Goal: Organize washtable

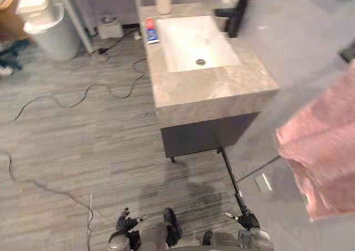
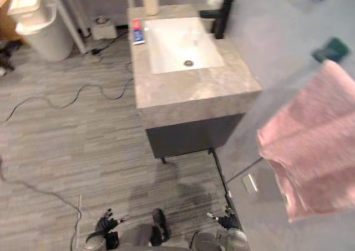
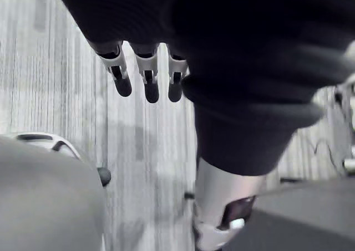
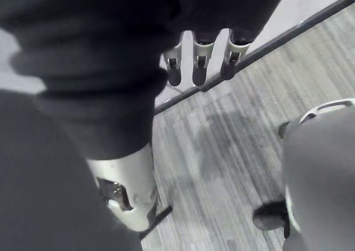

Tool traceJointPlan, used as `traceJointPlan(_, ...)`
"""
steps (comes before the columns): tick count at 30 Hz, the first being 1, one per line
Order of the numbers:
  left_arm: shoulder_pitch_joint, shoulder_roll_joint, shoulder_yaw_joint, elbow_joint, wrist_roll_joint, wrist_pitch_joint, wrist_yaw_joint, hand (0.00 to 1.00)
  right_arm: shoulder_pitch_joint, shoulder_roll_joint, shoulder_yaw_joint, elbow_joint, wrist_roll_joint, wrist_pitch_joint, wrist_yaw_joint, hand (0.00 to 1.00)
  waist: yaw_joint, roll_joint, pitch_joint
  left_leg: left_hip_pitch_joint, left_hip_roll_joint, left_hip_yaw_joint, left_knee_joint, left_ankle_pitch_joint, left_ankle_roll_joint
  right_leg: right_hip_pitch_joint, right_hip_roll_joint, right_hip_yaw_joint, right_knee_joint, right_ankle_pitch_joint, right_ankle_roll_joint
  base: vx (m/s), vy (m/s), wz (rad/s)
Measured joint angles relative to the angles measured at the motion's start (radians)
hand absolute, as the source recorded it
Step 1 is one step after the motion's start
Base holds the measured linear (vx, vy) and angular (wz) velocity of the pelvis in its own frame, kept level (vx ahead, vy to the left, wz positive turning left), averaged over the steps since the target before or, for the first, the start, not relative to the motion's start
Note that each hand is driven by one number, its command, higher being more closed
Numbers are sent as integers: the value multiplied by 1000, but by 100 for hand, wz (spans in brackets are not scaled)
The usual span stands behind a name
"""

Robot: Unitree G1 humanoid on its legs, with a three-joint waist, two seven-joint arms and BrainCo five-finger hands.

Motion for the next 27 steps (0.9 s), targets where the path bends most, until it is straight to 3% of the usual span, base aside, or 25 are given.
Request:
traceJointPlan(1, 1, -3, 1, 2, -1, 0, 1, 0, -2, -7, 10, -2, -5, -2, -4, 0, 1, -1, 2, 0, 27, -1, -14, 0, -13, 1, -9, 1, -8, 4, 11, 74, 275, 29)
traceJointPlan(2, 4, -14, 2, 12, -4, 1, 3, 0, -9, -27, 27, -10, -7, -7, -9, 0, -2, 38, -4, 23, 90, -14, -71, 39, -63, 12, -15, 1, -32, 8, 41, 111, 354, 39)
traceJointPlan(3, -10, -15, 1, 36, -8, 3, 5, 0, -20, -45, 27, 2, -7, -5, -11, 0, -15, 54, 8, 40, 95, 25, -97, 115, -77, 47, -45, -5, -69, 4, 99, 104, 378, 35)
traceJointPlan(4, -14, -15, -1, 39, -12, 3, 9, 0, -19, -44, 27, 5, -7, -2, -12, 0, -13, 48, 12, 44, 80, 36, -96, 98, -76, 50, -60, -6, -81, 20, 99, 113, 325, 16)
traceJointPlan(6, -8, 11, 1, 34, -27, 1, 26, 0, -24, -13, 48, 11, -18, -1, -9, 0, 2, 25, 13, 46, 44, 58, -57, 30, -62, 70, -105, -2, -117, 83, 98, 157, 295, -28)
traceJointPlan(7, -3, 29, 0, 41, -28, 3, 24, 0, -23, -1, 56, 12, -22, -1, -8, 0, 2, 23, 12, 35, 49, 65, 29, -34, -55, 88, -119, 0, -131, 119, 122, 170, 258, -31)
traceJointPlan(8, 1, 32, 0, 41, -29, 3, 24, 0, -23, 3, 56, 12, -25, -1, -8, 0, 2, 24, 11, 25, 55, 69, 80, -73, -54, 88, -126, 3, -130, 125, 127, 193, 348, -48)
traceJointPlan(9, 3, 32, -3, 42, -31, 1, 23, 0, -24, 1, 55, 13, -36, 1, -8, 0, 5, 29, 9, 14, 70, 84, 171, -161, -41, 79, -147, 28, -88, 125, 127, 136, 307, -42)
traceJointPlan(10, 2, 33, -10, 47, -31, 1, 23, 0, -24, -1, 56, 13, -38, 1, -8, 0, 4, 32, 6, 16, 63, 88, 181, -177, -29, 60, -160, 38, -50, 128, 122, 156, 406, -36)
traceJointPlan(13, -6, 31, -66, 64, -28, 2, 21, 0, -12, -17, 57, 3, -37, 5, -8, 0, 0, 51, -2, 71, 34, 115, 135, -199, -12, -102, -200, 98, 221, 211, -14, 118, 337, -19)
traceJointPlan(14, -5, 33, -91, 66, -26, 3, 20, 0, -13, -18, 56, -1, -37, 4, -7, 0, -5, 55, 2, 110, 7, 118, 87, -200, -9, -171, -196, 141, 372, 194, -82, 206, 384, 0)
traceJointPlan(15, -6, 39, -111, 66, -26, 4, 19, 0, -5, -15, 56, 1, -34, 6, -7, 0, -8, 36, 2, 163, -35, 102, 19, -193, 16, -226, -143, 209, 507, 95, -47, 187, 263, 9)
traceJointPlan(16, -6, 49, -115, 66, -25, 4, 19, 0, -4, -12, 56, -1, -31, 6, -6, 0, -8, 30, 0, 185, -52, 90, -13, -188, 23, -249, -95, 242, 549, 49, -30, 233, 247, 24)
traceJointPlan(17, -5, 48, -122, 68, -18, 5, 17, 0, 2, -7, 60, -7, -18, 2, -5, 0, -17, 27, -1, 219, -71, 61, -54, -186, 29, -281, 14, 276, 576, -30, -20, 224, 139, 44)
traceJointPlan(18, -11, 41, -122, 69, -10, 5, 16, 0, 5, -5, 66, -11, -4, -3, -5, 0, -31, 27, 0, 255, -91, 46, -94, -182, 41, -313, 87, 246, 564, -78, -40, 248, 124, 52)
traceJointPlan(19, -11, 33, -118, 71, -9, 7, 15, 0, 4, -5, 65, -12, 2, -4, -4, 0, -33, 25, 2, 278, -103, 40, -117, -182, 45, -329, 114, 222, 546, -92, -55, 300, 114, 49)
traceJointPlan(21, -16, -9, -71, 71, 1, 9, 6, 0, 9, 3, 56, -26, 19, -11, -3, 0, -36, 26, 12, 361, -132, 12, -150, -198, 64, -373, 204, 142, 407, -93, -75, 384, 89, 61)
traceJointPlan(23, -24, -27, -45, 71, 4, 10, -4, 0, 15, 5, 47, -29, 27, -18, -4, 0, -40, 27, 12, 399, -149, -23, -162, -210, 47, -385, 233, 123, 293, -51, -98, 460, 69, 83)
traceJointPlan(24, -24, -42, -26, 70, 7, 10, -6, 0, 28, 11, 36, -46, 29, -20, -4, 0, -48, 28, 11, 433, -161, -58, -163, -231, 29, -385, 242, 136, 228, 23, -130, 510, 56, 110)
traceJointPlan(25, -20, -56, 2, 71, 10, 10, -7, 0, 34, 17, 25, -53, 35, -21, -4, 0, -58, 25, 8, 459, -164, -79, -149, -242, 11, -359, 238, 132, 228, 91, -210, 602, 22, 101)
traceJointPlan(26, -28, -70, 22, 68, 10, 13, -6, 0, 31, 14, 16, -58, 35, -20, -5, 0, -54, 45, 7, 465, -138, -95, -99, -252, -10, -332, 239, 104, 230, 76, -211, 614, -8, 82)
traceJointPlan(27, -31, -84, 32, 60, 10, 15, -6, 0, 31, 13, -23, -53, 73, 8, -21, 0, -51, 60, 5, 410, -111, -103, 52, -249, -38, -299, 238, 84, 207, 64, -226, 724, -21, 42)
